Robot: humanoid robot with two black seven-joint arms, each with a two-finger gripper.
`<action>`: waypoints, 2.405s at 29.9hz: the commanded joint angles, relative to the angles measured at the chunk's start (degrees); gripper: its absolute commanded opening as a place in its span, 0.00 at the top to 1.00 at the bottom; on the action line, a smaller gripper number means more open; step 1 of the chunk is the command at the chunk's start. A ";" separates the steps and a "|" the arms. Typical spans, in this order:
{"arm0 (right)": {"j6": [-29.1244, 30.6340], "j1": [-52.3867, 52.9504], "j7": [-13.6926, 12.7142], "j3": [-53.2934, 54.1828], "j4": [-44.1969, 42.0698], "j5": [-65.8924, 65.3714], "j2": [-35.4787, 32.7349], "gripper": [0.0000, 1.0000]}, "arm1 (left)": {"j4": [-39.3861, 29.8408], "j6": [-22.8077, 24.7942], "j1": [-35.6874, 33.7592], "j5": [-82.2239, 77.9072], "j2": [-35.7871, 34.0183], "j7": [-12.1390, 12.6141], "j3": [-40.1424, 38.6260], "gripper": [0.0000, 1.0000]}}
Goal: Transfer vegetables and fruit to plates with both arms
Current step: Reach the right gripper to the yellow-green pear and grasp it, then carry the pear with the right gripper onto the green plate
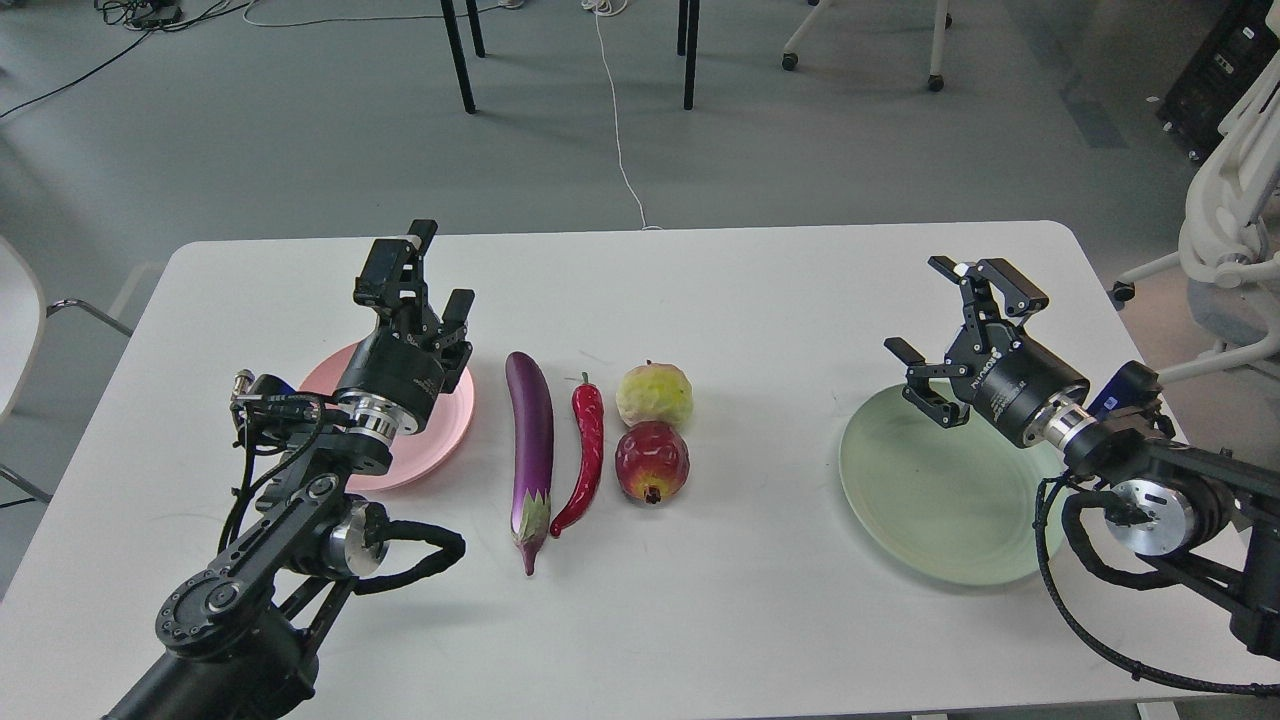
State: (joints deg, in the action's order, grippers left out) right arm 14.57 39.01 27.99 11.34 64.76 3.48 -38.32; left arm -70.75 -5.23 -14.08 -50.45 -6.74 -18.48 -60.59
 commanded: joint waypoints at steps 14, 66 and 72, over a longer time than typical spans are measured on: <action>0.81 17.03 0.01 -2.98 3.27 -37.34 -2.46 0.01 | -0.27 -0.05 -0.78 0.00 -0.91 -0.51 0.29 0.01; -7.71 38.16 0.01 -53.80 -27.41 -57.27 38.32 0.02 | -2.46 -0.57 0.63 0.09 -2.23 -3.41 -0.68 0.01; -7.80 36.22 0.01 -51.33 -28.20 -55.95 38.32 0.03 | -2.46 -0.49 0.63 0.09 -2.31 -3.41 -0.76 0.01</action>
State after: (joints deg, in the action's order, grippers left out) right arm 6.84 75.91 28.00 -41.16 36.67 -53.03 0.00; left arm -73.21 -5.72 -13.45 -50.36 -8.97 -21.89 -61.30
